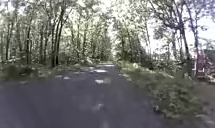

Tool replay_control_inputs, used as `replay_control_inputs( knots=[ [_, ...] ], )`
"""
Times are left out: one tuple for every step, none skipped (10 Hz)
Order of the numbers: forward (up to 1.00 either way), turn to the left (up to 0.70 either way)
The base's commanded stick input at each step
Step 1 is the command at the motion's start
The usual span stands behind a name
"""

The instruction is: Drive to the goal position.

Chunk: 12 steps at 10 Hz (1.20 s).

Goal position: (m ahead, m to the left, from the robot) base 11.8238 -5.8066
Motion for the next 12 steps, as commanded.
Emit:
replay_control_inputs(
  knots=[
    [0.45,0.00],
    [0.45,0.00],
    [0.45,0.00],
    [0.45,0.00],
    [0.45,0.00],
    [0.45,0.00],
    [0.45,0.00],
    [0.45,0.00],
    [0.45,0.00],
    [0.45,0.00],
    [0.45,0.00],
    [0.45,0.00]
  ],
)
